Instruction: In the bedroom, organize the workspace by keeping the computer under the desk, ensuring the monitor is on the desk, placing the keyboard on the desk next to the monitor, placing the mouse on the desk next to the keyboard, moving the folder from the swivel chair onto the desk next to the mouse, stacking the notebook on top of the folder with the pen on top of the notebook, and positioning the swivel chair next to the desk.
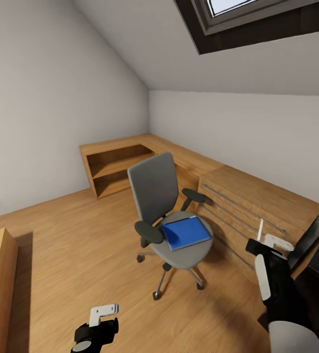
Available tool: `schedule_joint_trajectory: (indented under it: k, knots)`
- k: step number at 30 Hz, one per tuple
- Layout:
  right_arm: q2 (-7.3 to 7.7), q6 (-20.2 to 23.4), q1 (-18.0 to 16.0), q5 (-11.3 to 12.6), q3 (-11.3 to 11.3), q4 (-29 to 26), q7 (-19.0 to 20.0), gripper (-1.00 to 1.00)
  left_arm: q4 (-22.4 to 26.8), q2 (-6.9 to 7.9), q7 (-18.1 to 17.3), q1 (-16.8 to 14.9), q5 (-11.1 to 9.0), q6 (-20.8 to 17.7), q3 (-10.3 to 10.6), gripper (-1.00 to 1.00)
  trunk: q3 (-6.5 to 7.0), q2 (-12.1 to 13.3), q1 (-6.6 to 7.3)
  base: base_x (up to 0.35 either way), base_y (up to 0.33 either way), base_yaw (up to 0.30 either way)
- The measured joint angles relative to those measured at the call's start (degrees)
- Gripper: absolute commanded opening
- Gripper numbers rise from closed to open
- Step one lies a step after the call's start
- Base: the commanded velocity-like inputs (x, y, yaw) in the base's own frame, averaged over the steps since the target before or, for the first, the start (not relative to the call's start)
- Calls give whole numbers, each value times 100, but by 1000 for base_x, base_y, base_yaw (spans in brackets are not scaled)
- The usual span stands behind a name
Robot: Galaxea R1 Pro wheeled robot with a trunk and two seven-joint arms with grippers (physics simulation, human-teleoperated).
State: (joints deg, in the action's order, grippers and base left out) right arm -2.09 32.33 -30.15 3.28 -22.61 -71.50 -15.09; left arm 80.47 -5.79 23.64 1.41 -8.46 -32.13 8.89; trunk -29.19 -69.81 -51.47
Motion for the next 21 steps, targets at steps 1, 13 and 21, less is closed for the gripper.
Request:
schedule_joint_trajectory:
  k: [1, 13, 21]
  knots:
    - [0, 0, 3, 1, -22, -7, 0, -100, -3, -2, 0, 0, -1, 0, 0, 100, 21, 40, 22, 0, 0, -151]
    - [8, 9, 23, 359, -780, -183, 8, -100, -26, -9, -2, 0, -13, 15, -12, 100, 301, 522, 286, 0, 0, -219]
    - [27, 63, 24, 578, -966, -232, 6, -100, -25, -9, -19, 0, -15, 25, -1, 100, 348, 523, 286, 0, 0, -241]
